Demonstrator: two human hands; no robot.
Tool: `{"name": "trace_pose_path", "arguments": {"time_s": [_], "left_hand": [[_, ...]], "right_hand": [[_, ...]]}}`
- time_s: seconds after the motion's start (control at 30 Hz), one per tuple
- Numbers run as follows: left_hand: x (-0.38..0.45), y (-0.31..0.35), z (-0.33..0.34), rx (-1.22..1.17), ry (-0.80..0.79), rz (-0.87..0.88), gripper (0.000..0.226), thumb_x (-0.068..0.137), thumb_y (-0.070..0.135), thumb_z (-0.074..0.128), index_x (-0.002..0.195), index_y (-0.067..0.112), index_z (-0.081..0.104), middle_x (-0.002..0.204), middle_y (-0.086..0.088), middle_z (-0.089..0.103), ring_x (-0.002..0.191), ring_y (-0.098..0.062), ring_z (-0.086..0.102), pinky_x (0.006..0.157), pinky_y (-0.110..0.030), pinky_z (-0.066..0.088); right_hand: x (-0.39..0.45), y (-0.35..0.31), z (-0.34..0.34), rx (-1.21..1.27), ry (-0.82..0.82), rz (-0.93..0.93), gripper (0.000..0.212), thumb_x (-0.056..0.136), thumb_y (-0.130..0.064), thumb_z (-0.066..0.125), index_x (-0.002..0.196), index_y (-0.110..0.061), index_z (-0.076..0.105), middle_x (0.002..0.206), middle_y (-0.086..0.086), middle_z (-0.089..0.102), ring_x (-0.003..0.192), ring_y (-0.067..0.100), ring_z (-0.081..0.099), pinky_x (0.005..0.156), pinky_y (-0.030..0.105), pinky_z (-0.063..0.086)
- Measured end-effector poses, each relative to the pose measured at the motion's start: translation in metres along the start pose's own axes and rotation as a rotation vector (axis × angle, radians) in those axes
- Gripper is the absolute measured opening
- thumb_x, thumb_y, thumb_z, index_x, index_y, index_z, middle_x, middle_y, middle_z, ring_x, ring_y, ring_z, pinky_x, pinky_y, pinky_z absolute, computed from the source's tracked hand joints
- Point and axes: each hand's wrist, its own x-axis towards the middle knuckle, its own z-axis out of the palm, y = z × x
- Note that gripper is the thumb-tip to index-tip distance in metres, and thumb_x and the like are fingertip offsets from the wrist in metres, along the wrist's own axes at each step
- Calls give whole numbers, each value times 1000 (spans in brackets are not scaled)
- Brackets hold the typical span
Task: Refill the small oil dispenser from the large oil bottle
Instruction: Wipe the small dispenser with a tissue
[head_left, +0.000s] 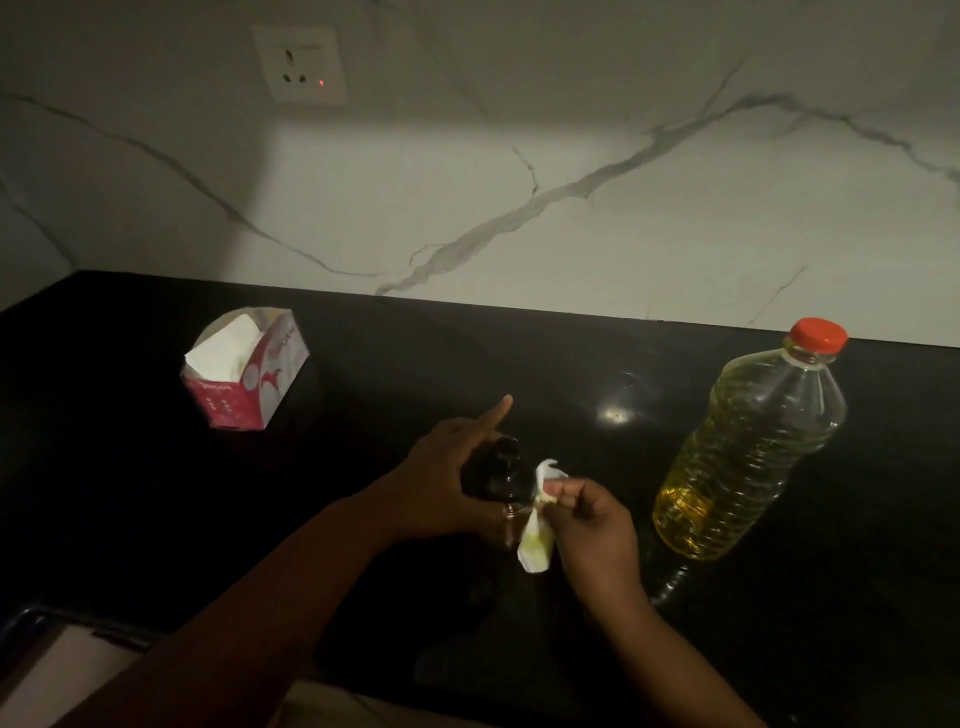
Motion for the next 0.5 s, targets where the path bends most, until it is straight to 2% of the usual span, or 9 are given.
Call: {"name": "trace_pose_path", "arguments": {"time_s": [0.07, 0.2, 0.27, 0.33, 0.4, 0.5], "left_hand": [[-1, 4, 2, 1, 37, -1, 112, 55, 60, 78, 134, 67, -1, 136, 22, 38, 135, -6, 25, 117, -41, 25], [-3, 6, 11, -97, 199, -43, 106, 67, 39, 87, 145, 48, 17, 113, 23, 44, 114, -2, 43, 107, -29, 36], [-3, 4, 11, -115, 203, -51, 106, 66, 38, 87, 142, 55, 14, 113, 20, 46, 111, 0, 47, 103, -27, 38], [-2, 4, 7, -120, 173, -46, 108, 64, 39, 86, 135, 65, 10, 115, 19, 51, 115, -3, 51, 107, -34, 40], [-1, 5, 3, -151, 117, -44, 107, 65, 34, 87, 132, 70, 11, 117, 19, 56, 117, -6, 55, 108, -42, 42], [-2, 4, -2, -140, 36, -22, 108, 66, 33, 86, 134, 71, 11, 128, 19, 54, 125, -2, 47, 112, -42, 39]], "right_hand": [[0, -14, 0, 97, 18, -64, 20, 84, 4, 62, 86, -15, 67, 83, -5, 70, 73, -3, 66, 67, 10, 51], [-9, -5, 1, 65, 10, -109, 23, 84, 4, 61, 87, -17, 68, 84, -3, 71, 78, 2, 67, 71, 15, 52], [-15, 14, 1, -25, -10, -55, 22, 83, 3, 62, 85, -19, 67, 85, 0, 71, 81, 11, 67, 72, 21, 52], [-17, 28, 2, -92, -51, 35, 20, 82, 2, 63, 82, -17, 67, 83, 2, 70, 80, 15, 67, 70, 21, 49], [-12, 29, 1, -125, -48, 55, 18, 80, 2, 63, 80, -16, 67, 81, 1, 70, 78, 14, 66, 69, 19, 48], [-3, 9, 0, -61, 11, -23, 20, 80, 3, 65, 85, -16, 67, 84, -2, 69, 76, 5, 65, 71, 18, 52]]}}
